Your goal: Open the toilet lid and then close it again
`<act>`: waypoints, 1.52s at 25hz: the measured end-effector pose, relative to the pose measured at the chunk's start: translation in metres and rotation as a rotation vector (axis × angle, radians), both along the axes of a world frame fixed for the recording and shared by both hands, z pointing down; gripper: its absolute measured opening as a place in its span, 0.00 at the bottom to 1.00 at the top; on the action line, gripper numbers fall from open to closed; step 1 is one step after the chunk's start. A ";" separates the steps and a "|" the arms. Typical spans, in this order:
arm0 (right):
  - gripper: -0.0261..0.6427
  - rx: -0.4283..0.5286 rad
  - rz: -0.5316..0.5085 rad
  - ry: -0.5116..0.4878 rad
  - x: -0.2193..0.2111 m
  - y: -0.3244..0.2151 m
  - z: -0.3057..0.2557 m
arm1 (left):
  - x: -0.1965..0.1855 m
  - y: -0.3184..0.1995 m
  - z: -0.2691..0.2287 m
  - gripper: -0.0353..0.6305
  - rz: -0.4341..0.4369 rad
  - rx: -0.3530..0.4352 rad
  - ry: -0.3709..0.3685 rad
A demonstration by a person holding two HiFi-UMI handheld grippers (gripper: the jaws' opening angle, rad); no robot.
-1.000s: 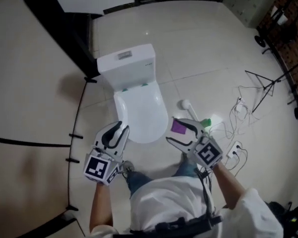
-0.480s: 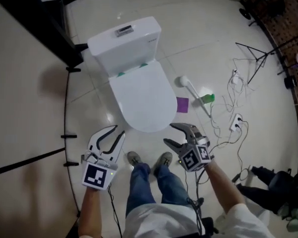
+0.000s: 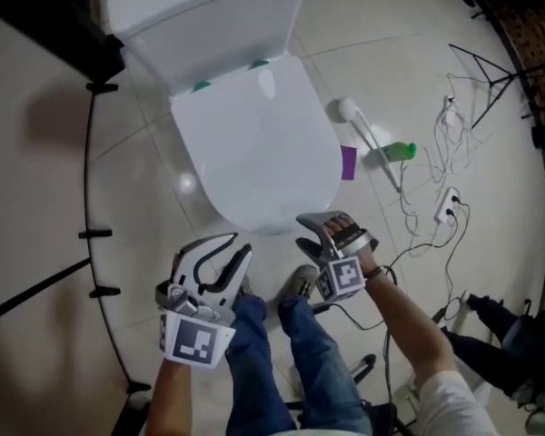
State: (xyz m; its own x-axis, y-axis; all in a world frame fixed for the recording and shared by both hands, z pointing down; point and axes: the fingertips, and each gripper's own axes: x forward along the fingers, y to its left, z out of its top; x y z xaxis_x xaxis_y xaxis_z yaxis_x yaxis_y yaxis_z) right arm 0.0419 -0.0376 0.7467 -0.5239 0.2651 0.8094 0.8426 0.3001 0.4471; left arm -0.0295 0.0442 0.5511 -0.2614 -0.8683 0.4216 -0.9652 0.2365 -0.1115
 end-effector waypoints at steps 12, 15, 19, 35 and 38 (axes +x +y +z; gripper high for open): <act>0.32 0.031 -0.028 -0.030 -0.006 0.007 0.040 | 0.032 0.014 0.062 0.19 0.049 -0.045 0.036; 0.18 0.005 -0.049 0.003 0.006 0.008 0.035 | 0.029 0.018 0.060 0.19 0.056 -0.060 0.029; 0.08 -0.027 -0.009 -0.045 0.007 0.002 0.014 | 0.024 0.021 0.059 0.24 0.072 -0.101 -0.011; 0.31 -0.021 0.003 -0.026 0.011 0.001 0.005 | 0.044 0.003 0.068 0.24 0.166 -0.106 -0.049; 0.31 0.031 0.011 -0.077 0.012 -0.001 0.028 | 0.044 0.005 0.077 0.24 0.169 -0.107 -0.043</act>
State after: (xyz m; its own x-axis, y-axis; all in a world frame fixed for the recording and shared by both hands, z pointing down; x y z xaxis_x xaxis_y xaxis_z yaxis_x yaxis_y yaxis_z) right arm 0.0543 -0.0389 0.7744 -0.5880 0.2342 0.7742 0.8018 0.2944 0.5200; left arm 0.0145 0.0487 0.6284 -0.1356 -0.8520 0.5057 -0.9840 0.0561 -0.1693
